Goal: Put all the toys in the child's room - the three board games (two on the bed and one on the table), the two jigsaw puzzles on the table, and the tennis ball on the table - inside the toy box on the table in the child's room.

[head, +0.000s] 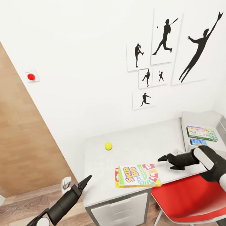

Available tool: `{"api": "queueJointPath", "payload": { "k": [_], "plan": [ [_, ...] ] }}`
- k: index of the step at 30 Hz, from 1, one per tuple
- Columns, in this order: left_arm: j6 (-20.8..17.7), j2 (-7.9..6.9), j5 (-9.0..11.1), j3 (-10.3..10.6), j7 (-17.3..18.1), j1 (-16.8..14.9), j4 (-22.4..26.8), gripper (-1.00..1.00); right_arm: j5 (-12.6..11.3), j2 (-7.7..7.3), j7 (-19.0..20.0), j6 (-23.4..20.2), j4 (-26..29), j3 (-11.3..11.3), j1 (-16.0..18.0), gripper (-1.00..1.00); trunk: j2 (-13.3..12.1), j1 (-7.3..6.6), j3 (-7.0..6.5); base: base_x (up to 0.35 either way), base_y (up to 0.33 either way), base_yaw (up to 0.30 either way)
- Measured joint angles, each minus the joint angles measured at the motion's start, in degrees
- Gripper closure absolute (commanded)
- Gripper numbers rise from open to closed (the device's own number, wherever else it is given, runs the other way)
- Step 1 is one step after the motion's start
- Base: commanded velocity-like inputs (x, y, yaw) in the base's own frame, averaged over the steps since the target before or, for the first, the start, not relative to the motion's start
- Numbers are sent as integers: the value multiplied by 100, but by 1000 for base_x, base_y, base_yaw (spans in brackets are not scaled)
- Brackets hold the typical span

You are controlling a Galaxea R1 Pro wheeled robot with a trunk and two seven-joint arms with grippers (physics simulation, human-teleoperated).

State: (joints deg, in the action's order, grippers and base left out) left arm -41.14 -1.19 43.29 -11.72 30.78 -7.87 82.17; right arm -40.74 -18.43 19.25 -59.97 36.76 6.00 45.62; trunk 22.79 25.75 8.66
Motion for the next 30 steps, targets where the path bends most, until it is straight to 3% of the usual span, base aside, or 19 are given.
{"api": "queueJointPath", "payload": {
  "k": [19, 30],
  "plan": [
    [-4, -12, 32, -194, 16, 33, -1, -100, 211, 17, 2, 0, -282, -2, 185, -100, 0, 0, 0, 4, 3, 0],
    [-5, -13, 41, -208, 4, 35, 1, -100, 233, 20, 1, 1, -300, 11, 191, -100, 0, -2, 0, 134, 144, 0]
  ]
}}
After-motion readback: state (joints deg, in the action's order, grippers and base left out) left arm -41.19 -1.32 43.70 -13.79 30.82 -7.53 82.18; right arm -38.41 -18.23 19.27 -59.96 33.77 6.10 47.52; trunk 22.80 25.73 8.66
